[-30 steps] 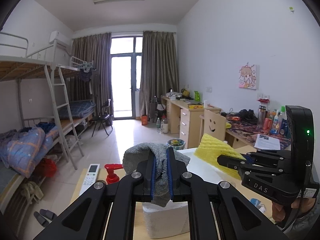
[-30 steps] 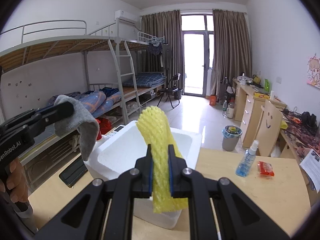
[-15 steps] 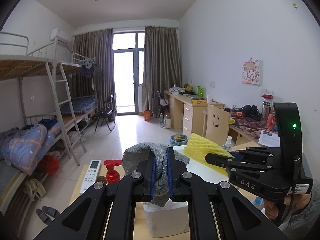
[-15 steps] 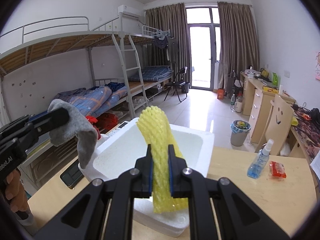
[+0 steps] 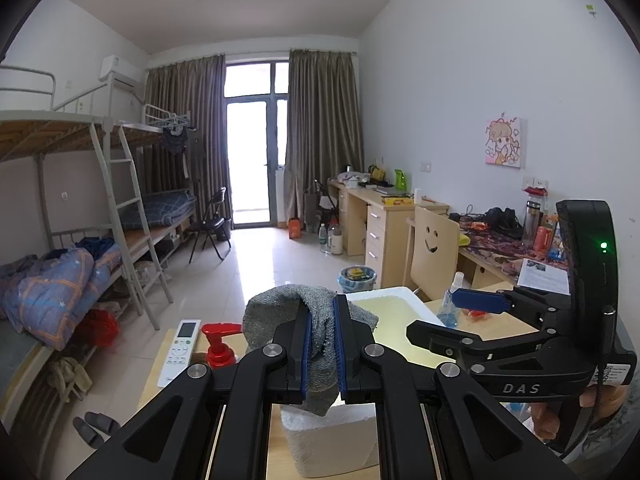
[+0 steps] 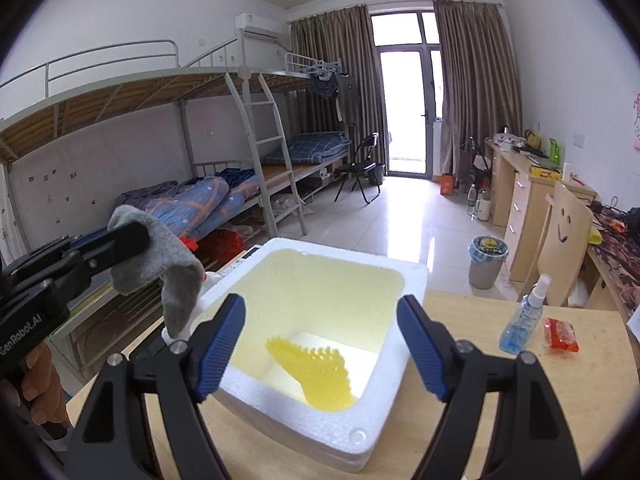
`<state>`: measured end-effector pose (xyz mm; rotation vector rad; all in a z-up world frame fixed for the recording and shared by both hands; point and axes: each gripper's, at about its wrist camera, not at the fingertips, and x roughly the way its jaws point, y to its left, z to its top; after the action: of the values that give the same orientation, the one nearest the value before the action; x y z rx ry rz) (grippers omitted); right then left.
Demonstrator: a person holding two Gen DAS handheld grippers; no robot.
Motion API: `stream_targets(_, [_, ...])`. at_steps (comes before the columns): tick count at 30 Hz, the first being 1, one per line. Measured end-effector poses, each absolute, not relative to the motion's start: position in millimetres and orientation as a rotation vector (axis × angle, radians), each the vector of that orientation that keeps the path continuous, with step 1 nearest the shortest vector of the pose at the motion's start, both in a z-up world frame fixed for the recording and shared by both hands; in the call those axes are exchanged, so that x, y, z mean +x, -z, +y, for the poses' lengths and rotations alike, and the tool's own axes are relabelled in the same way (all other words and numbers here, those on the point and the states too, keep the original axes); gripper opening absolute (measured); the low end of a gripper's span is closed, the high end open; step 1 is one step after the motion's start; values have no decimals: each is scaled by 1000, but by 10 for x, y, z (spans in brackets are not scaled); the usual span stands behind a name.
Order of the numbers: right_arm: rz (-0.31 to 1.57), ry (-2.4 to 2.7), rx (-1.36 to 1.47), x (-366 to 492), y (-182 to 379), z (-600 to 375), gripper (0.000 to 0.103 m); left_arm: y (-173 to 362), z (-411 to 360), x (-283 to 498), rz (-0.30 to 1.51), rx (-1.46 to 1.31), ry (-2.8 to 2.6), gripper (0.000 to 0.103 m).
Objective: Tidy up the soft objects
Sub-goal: 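Open the right tool to drop the yellow net into the foam box, then lower the grey sock into the foam box and open the left tool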
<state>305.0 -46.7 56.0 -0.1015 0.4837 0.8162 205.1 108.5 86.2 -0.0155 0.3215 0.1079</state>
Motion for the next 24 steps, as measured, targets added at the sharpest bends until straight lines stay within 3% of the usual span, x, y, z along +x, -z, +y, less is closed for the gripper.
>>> stream_targets(24, [440, -686, -60, 2913, -650, -1027, 88, -820, 850, 2350, 359, 8, 4, 10])
